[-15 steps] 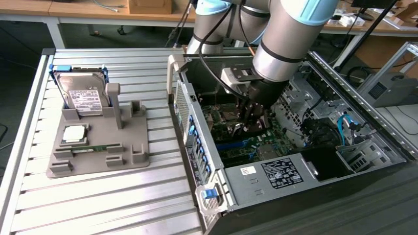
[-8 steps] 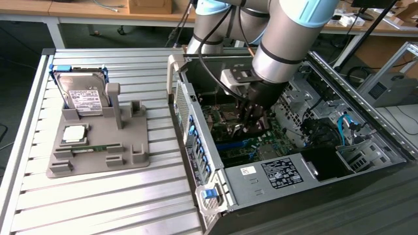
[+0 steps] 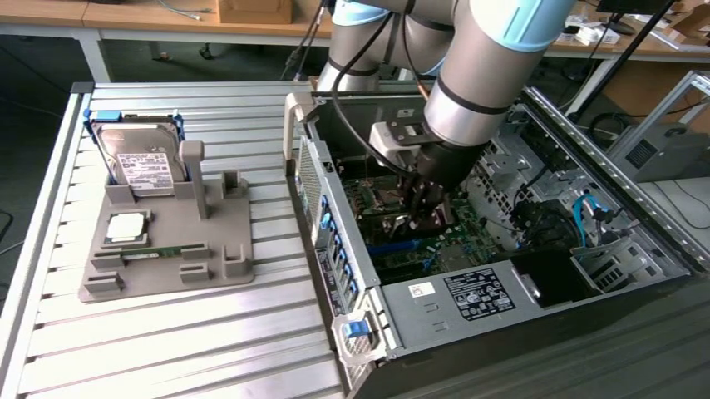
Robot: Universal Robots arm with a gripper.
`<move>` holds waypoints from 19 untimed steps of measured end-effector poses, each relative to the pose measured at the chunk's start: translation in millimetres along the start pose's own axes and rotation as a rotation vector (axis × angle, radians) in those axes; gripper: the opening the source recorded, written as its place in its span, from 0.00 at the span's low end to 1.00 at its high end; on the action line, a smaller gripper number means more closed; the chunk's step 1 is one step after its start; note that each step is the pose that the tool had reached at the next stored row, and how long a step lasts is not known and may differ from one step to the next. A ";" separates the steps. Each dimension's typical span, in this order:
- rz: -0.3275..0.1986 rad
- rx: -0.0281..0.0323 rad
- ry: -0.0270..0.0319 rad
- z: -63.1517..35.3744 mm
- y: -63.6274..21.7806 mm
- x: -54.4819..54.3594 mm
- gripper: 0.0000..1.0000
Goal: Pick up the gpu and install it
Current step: 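Insert the gpu into the slot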
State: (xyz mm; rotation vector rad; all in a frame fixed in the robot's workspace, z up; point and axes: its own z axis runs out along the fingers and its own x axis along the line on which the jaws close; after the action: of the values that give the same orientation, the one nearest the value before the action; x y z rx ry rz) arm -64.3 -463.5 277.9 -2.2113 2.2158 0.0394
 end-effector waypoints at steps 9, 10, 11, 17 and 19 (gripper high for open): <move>0.000 0.0000 -0.0001 1.7 2.2 -1.4 0.27; 0.000 0.0001 -0.0001 2.0 4.0 -1.5 0.27; 0.000 0.0000 0.0000 2.1 5.3 -1.5 0.27; 0.000 0.0000 0.0001 3.3 7.1 -1.4 0.27; 0.000 0.0000 0.0001 3.5 7.1 -1.3 0.27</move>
State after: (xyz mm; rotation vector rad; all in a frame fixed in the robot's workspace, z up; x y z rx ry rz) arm -71.5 -462.1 274.4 -2.2113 2.2159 0.0393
